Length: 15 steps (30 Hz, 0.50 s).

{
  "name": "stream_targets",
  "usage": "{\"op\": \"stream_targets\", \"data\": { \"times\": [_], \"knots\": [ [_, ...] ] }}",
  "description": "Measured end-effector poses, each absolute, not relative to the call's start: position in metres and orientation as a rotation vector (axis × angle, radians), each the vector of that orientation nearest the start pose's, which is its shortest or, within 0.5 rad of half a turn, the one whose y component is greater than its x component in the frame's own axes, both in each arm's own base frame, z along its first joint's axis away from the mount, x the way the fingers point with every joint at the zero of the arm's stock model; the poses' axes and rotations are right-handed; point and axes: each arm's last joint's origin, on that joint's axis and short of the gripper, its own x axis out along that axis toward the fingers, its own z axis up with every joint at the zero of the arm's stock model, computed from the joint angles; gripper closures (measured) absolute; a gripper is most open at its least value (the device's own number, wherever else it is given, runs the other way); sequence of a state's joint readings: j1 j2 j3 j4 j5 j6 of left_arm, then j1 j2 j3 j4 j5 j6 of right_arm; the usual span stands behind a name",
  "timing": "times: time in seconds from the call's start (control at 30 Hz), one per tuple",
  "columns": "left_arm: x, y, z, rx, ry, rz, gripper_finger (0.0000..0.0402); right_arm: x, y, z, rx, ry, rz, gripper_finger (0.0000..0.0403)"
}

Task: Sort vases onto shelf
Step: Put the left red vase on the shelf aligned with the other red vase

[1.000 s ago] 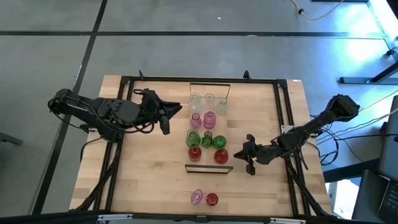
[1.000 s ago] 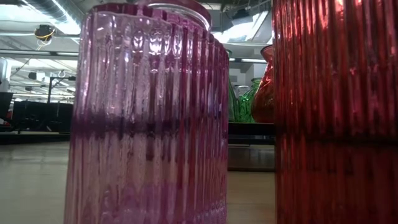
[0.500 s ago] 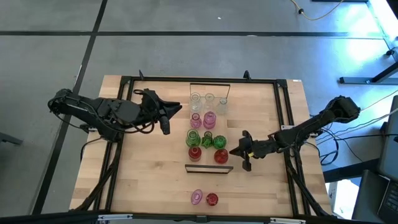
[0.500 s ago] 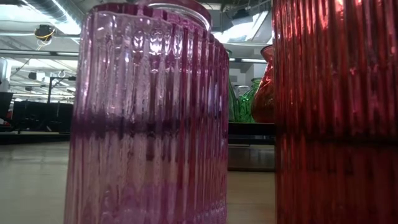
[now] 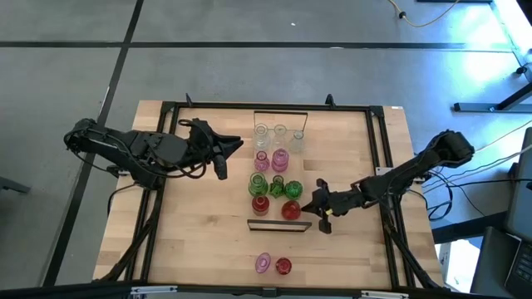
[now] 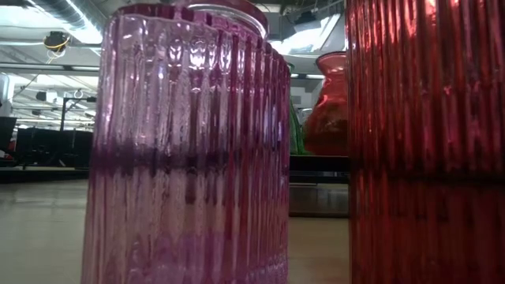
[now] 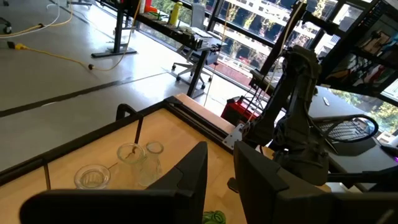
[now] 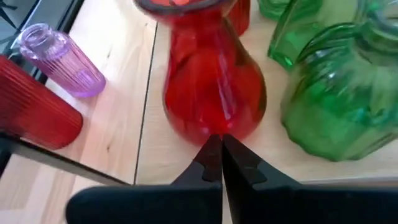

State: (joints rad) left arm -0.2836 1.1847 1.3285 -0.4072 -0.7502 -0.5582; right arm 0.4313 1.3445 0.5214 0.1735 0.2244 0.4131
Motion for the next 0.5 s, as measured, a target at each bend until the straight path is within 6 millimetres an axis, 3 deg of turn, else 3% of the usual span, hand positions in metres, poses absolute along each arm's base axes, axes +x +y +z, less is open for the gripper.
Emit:
{"op": "stream_targets", "data": {
  "times": [0.5],
  "knots": [
    [0.2363,-0.0488,0.4193,-0.412,0.099,0.504,0.0329,0.2324,0.1015,0.1616,0.207,0.641,0.13,0.0403]
  ]
}}
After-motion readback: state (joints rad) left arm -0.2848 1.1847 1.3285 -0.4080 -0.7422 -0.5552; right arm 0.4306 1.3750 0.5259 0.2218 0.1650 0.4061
